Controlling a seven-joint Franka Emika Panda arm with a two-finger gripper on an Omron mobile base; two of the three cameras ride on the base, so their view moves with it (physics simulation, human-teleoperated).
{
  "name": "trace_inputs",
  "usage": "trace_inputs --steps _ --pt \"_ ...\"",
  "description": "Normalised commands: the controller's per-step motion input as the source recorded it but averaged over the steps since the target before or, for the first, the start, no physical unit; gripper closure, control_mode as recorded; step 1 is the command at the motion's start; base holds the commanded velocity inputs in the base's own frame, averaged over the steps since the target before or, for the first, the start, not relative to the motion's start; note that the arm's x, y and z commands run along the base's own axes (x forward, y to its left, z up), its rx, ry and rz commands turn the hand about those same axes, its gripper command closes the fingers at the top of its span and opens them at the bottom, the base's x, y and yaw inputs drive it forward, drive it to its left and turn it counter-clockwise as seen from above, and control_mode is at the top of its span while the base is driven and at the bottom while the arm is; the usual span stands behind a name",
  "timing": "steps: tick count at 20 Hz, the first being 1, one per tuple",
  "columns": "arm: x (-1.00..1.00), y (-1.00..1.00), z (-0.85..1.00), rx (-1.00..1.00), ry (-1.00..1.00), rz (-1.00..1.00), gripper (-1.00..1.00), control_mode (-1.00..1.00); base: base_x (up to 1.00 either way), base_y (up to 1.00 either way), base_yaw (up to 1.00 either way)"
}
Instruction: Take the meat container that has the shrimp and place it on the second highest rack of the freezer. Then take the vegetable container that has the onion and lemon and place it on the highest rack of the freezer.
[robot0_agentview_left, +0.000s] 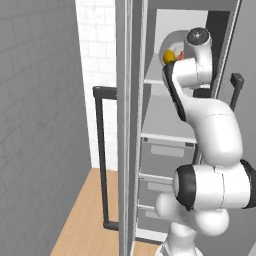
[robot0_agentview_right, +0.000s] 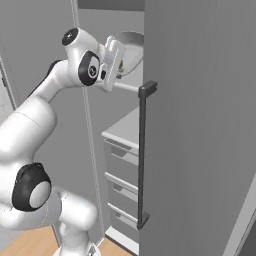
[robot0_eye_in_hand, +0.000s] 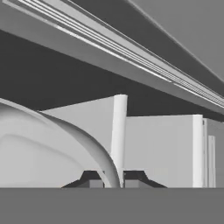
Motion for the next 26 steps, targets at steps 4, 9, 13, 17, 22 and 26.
trace_inputs --steps 4,9,13,17,22,26 --pt "0.36 -0.22 -0.64 0.01 0.1 0.0 1.0 -1.0 0.0 0.0 0.0" --pt "0.84 -0.42 -0.09 0.0 0.01 -0.03 1.0 -1.0 0.0 0.0 0.0" --pt "0.84 -0.39 -0.06 0.0 0.01 -0.06 1.0 -1.0 0.0 0.0 0.0" --pt "0.21 -0.04 -0.25 -0.01 0.0 -0.01 -1.0 -1.0 0.0 0.0 0.0" --pt "-0.79 0.16 -0.01 -0.15 -0.28 0.0 -1.0 -1.0 0.0 0.0 0.0" --pt "-1.0 0.54 -0.23 -0.06 -0.27 0.0 -1.0 -1.0 0.0 0.0 0.0"
